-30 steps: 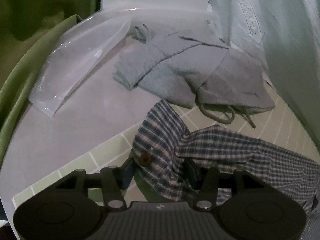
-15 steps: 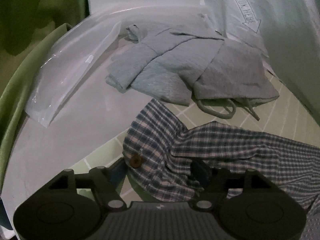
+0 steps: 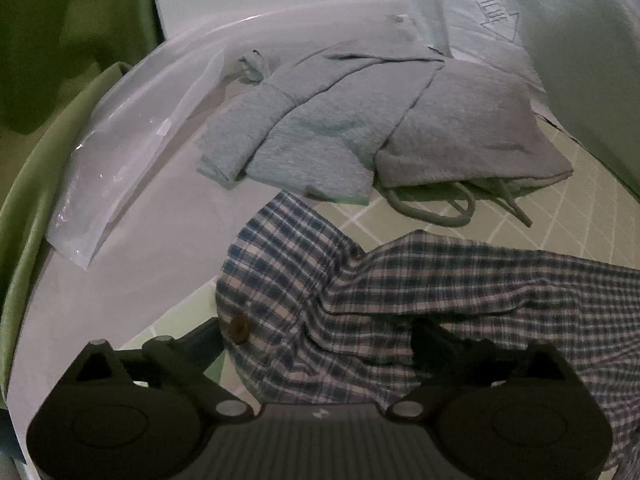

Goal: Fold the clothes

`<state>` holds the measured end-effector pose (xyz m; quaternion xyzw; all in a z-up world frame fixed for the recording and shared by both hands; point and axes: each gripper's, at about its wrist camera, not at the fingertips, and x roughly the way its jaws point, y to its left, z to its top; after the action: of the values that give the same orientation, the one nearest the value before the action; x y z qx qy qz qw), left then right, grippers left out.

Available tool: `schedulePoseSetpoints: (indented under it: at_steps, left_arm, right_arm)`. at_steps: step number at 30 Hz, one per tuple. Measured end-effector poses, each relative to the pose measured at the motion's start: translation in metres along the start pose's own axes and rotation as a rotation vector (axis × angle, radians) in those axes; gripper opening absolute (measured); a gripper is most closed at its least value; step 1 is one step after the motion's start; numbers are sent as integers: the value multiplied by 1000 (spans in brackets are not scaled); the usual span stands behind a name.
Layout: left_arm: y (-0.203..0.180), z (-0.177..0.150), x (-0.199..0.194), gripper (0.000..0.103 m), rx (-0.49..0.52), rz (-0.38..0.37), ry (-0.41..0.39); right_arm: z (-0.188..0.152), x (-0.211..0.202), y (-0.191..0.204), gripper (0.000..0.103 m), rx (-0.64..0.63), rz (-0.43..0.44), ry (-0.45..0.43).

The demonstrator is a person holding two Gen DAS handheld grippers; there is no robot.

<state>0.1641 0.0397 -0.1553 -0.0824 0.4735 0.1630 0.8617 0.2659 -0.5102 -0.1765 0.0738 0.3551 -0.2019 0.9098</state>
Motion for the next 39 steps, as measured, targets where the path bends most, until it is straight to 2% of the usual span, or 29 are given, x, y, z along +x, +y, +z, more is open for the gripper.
schedulePoseSetpoints:
  at_steps: [3,7,9,11,12,15,17,19,20,22,24,26,31,33,36,37,38,39]
  left_arm:
    - [-1,1,1,103,-3,2,1]
    - [-2,1,2,103,-6,4,1]
    - [-1,2,3,103,-9,3,4]
    - [1,3,2,103,-25,-3,3]
    - [2,3,2,103,-33,-7,2]
    - [5,4,1,100,-56,-14,-1]
    - [4,4,-1,91,-57,5,-13]
    - [1,5,-5,69,-37,8,-28]
    - [0,6,-7,63,-38,-16,-34]
    - [-2,8,-11,39,-53,-73,-34]
    - [-10,9,-16,29,-48,-123,-41]
    - [-23,10,-24,26,-21,-175,-55]
    - [-77,3,-63,20,101,-413,-107]
    - [-105,-4,-80,19,153,-536,-107]
    - [-142,-21,-102,22,204,-758,-48]
    - [-154,-29,-108,28,224,-812,-24]
    - [-163,-36,-113,37,244,-832,-6]
    - [-172,-42,-118,63,264,-847,11]
  right_arm:
    - [20,20,2,103,12,-9,7]
    - [35,37,2,103,-4,22,1]
    - [41,42,2,103,-2,4,-4]
    - [50,47,2,103,27,-19,28]
    - [53,47,2,103,30,-23,48]
    - [48,22,2,103,31,-23,32]
    - [33,-6,-4,103,46,-1,-5]
    - [11,-40,-14,103,62,-9,-22]
    - [-2,-59,-20,103,68,-15,-32]
    - [-29,-97,-39,103,86,-39,-38]
    - [-57,-134,-57,103,104,-63,-44]
    - [-82,-163,-76,103,135,-92,-18]
    - [-141,-225,-112,103,185,-186,55]
    - [-164,-244,-122,103,206,-222,72]
    - [-191,-269,-132,103,267,-260,88]
    - [-200,-276,-135,103,293,-269,93]
    - [-203,-279,-136,103,306,-273,95]
    - [-204,-281,-135,103,304,-268,86]
